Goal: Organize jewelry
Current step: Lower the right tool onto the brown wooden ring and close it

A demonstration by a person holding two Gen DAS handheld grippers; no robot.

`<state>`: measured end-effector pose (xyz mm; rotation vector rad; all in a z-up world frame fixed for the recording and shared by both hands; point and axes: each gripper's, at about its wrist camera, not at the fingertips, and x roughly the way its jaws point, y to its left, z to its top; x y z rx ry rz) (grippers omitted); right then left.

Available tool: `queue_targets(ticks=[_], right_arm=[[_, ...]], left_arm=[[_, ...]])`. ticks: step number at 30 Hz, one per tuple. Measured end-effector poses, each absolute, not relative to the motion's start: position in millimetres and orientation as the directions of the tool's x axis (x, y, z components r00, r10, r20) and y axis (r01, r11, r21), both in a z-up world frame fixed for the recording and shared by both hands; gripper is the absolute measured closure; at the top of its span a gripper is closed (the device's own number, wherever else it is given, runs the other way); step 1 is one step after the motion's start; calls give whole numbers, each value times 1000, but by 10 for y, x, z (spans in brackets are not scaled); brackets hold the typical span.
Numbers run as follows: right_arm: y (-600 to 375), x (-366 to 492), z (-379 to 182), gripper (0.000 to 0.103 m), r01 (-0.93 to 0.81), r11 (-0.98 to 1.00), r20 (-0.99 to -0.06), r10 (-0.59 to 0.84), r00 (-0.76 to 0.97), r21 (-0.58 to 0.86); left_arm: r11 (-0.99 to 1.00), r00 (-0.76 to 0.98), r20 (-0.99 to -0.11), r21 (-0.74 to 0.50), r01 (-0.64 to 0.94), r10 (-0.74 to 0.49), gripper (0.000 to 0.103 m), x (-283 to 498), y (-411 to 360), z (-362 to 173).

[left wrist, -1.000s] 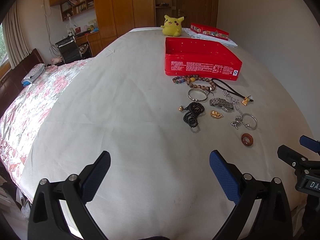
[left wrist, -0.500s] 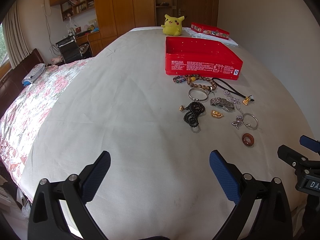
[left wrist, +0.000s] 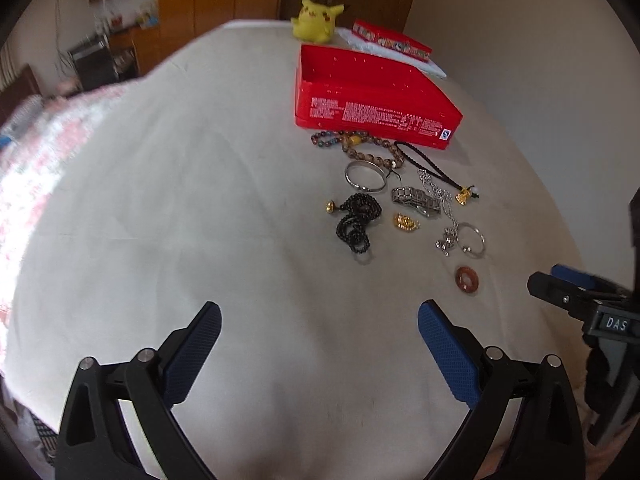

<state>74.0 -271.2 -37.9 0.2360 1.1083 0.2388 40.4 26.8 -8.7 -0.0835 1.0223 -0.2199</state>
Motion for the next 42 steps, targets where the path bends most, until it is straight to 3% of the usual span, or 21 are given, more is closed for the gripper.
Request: queue_targets(ticks=[7, 9, 11, 12, 16, 29, 37, 42], right_arm=[[-2707, 987, -581, 4, -70, 896, -853, 439, 282, 438], [-2648, 1029, -646, 9, -83, 899, -865, 436, 250, 430], [-2604, 1076, -738, 33, -78, 895, -872, 446, 203, 440], [-2594, 1094, -774, 37, -71, 890, -871, 456, 185, 451], [-2547, 1131, -799, 40, -80, 899, -880, 437, 183, 430], [-2228, 1199, -804, 73, -182, 946, -938, 301, 173, 270], [-2267, 1150, -714, 74, -202, 949, -937, 284, 205, 243], [-2455, 1132, -592, 74, -178, 948, -921, 301, 245, 263]], left_arm=[[967, 409, -877, -216, 132, -252, 5, 852, 233, -159], [971, 404, -884, -197, 135, -236, 7, 947, 180, -168], [972, 383, -897, -176, 154, -222, 17, 1061, 103, -212], [972, 361, -907, -170, 161, -218, 19, 1130, 54, -261], [973, 325, -923, -154, 173, -204, 23, 1278, -41, -380], [969, 291, -934, -153, 196, -206, 25, 1513, -163, -489], [957, 238, -943, -176, 229, -230, 25, 1569, -316, -576], [955, 226, -948, -167, 246, -224, 41, 1593, -401, -606]])
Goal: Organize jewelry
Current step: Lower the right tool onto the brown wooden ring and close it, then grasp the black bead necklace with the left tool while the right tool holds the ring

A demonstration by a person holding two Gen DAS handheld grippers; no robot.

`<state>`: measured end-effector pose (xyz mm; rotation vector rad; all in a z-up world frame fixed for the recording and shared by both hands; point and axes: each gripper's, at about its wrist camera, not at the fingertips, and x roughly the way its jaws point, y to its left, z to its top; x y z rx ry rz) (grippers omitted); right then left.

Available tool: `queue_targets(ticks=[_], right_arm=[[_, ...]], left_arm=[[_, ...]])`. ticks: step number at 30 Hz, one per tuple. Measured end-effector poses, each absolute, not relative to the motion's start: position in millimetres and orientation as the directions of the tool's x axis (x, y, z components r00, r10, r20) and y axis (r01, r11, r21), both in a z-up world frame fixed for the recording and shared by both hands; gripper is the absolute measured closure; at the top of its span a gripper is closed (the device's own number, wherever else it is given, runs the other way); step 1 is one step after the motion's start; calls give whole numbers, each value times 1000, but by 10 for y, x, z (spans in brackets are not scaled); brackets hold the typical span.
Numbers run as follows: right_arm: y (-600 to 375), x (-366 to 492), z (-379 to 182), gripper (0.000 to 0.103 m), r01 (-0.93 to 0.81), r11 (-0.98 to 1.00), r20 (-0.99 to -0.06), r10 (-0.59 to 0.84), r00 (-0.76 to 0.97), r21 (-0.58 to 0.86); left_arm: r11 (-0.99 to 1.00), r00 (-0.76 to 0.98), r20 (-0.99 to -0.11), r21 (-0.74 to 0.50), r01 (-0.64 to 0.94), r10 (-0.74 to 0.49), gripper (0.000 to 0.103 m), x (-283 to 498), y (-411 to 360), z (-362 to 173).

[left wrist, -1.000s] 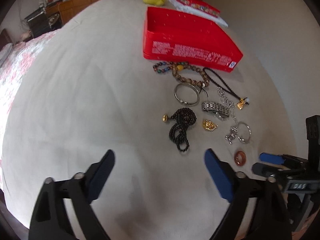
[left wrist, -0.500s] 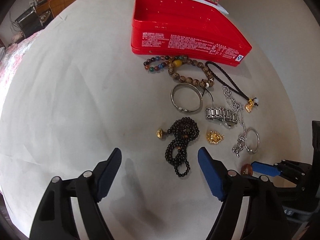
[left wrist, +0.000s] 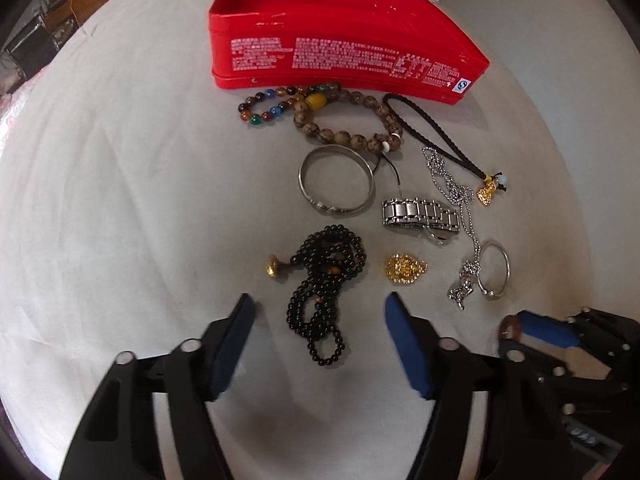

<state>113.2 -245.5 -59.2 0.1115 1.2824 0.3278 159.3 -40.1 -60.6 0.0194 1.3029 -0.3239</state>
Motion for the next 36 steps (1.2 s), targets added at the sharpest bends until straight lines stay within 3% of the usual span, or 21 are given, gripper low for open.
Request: queue_targets(ticks=[4, 10, 12, 13, 20, 29, 36], right_arm=[[-2592, 1124, -606, 74, -165, 948, -921, 305, 243, 271], [-2497, 1171, -637, 74, -154, 948, -923, 309, 228, 279], [-2516, 1156, -630, 74, -154, 948, -923, 310, 228, 280], [-2508, 1175, -636, 74, -153, 947, -923, 311, 227, 281], [-2520, 1204, -664, 74, -141, 946, -920, 319, 230, 293], [-2601, 1223, -512, 74, -138, 942, -902, 333, 273, 306], [-2577, 1247, -489, 74, -147, 938, -898, 342, 275, 313]], left_arm=[[953, 217, -950, -166, 253, -223, 51, 1624, -447, -627], [950, 198, -953, -175, 258, -230, 52, 1607, -506, -657], [951, 205, -954, -161, 263, -219, 63, 1574, -521, -666], [955, 212, -956, -144, 260, -202, 80, 1566, -531, -677], [957, 264, -937, -170, 233, -231, 96, 1523, -447, -631], [952, 402, -872, -198, 235, -280, 97, 1323, -277, -90], [953, 420, -865, -189, 236, -275, 97, 1282, -189, -10]])
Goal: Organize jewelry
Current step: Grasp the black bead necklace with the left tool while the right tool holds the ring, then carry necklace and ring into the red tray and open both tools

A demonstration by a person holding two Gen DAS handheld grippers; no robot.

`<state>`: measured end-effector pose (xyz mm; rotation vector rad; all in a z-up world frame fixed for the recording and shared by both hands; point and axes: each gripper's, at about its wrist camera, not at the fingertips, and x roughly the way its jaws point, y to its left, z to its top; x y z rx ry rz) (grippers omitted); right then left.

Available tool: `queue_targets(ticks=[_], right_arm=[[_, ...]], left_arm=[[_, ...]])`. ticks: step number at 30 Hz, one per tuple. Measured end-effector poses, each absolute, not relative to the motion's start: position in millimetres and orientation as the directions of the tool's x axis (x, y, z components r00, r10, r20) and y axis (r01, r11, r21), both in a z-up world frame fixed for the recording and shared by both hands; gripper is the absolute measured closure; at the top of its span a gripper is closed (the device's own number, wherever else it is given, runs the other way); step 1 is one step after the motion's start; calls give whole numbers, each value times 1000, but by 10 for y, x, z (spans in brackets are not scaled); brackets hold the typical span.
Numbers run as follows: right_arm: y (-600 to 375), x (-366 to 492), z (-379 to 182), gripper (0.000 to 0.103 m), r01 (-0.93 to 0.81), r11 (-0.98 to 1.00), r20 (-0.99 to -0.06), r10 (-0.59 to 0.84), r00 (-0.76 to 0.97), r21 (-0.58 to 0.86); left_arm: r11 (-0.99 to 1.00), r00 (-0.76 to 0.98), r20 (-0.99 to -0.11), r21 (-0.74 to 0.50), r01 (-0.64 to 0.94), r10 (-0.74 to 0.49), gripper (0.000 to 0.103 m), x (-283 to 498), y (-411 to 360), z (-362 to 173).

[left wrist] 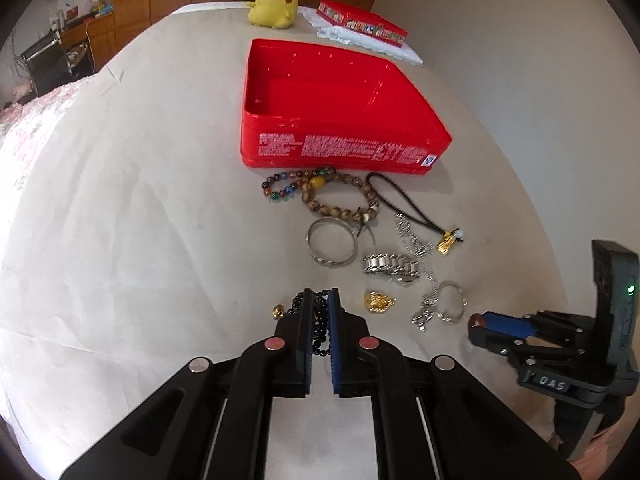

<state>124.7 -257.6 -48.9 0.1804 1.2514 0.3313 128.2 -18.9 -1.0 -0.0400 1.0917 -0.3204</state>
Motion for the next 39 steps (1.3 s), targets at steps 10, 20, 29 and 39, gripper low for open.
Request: queue_targets(ticks=[10, 20, 29, 39], right_arm=[[-2491, 1273, -602, 74, -154, 937, -907, 343, 244, 313], [-2482, 1276, -618, 74, -155, 936, -907, 347, 238, 317], [-2552, 1310, -560, 74, -145, 931, -895, 363, 259, 336], [-2621, 1715, -32, 74, -171, 909, -825, 416, 382, 380]], left_arm=[[959, 333, -925, -91, 269, -181, 69, 1438, -331, -513], [960, 320, -936, -56, 274, -146, 76, 1581, -474, -675], [960, 358, -910, -121, 252, -209, 88, 1505, -386, -562], [952, 502, -818, -170, 255, -281, 88, 1587, -289, 213]])
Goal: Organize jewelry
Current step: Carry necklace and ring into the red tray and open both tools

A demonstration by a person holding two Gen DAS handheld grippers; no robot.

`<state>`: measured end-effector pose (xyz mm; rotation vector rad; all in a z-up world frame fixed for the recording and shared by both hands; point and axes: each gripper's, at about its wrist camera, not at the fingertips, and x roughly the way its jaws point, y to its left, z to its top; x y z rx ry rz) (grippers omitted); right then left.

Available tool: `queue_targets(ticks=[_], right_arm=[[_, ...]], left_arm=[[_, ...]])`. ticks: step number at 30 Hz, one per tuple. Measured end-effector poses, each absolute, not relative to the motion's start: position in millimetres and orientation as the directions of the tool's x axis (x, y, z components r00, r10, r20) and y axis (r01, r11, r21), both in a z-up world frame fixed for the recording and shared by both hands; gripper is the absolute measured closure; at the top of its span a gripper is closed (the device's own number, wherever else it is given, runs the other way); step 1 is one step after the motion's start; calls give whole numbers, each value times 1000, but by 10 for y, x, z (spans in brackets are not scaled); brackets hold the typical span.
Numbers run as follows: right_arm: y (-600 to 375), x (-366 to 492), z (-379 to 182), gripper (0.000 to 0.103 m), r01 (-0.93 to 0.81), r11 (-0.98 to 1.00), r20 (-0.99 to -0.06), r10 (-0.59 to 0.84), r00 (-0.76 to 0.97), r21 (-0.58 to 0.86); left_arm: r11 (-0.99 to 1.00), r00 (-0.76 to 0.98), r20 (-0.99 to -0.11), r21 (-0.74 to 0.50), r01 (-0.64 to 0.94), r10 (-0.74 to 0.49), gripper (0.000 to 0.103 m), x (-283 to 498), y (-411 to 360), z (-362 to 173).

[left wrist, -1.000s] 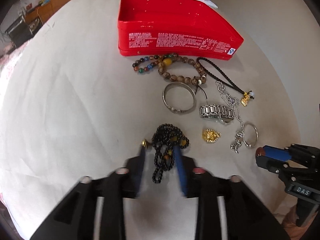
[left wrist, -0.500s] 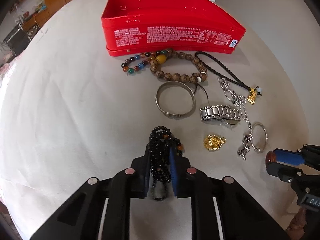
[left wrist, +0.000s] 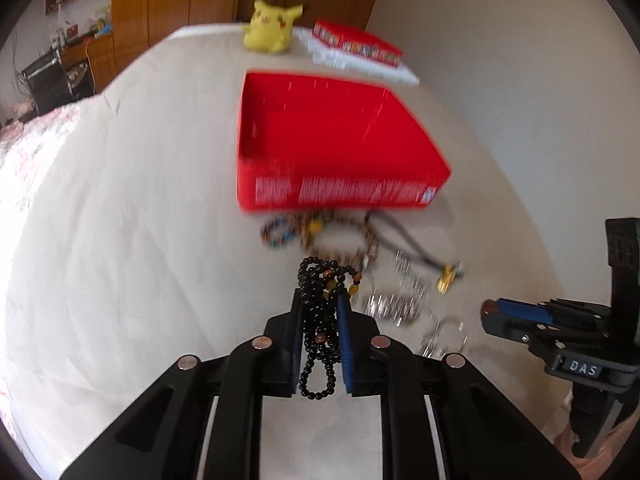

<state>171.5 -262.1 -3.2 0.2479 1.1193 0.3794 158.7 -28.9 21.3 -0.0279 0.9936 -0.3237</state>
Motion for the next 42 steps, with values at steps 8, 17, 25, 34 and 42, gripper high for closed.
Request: queue_targets(ticks=[8, 17, 25, 34, 42], right_arm=[[-2679, 2656, 122, 74, -136, 898, -783, 432, 447, 418], [-2558, 3649, -135, 74, -85, 935, -822, 345, 454, 345], [-2349, 4092, -552, 74, -83, 972, -877, 233, 421, 218], [-2322, 4048, -592, 56, -105, 978, -875, 211, 435, 183], [-2533, 3765, -227, 59, -110, 960, -819, 278, 503, 258]], left_arm=[[952, 542, -787, -193, 239, -296, 88, 2383, -530, 440], [962, 526, -807, -205, 178, -270, 88, 3387, -647, 142], [968, 463, -852, -181, 176, -243, 87, 3834, -684, -264], [967, 442, -863, -182, 177, -244, 73, 3851, -681, -325], [973, 523, -822, -167, 157, -225, 58, 3421, -529, 167]])
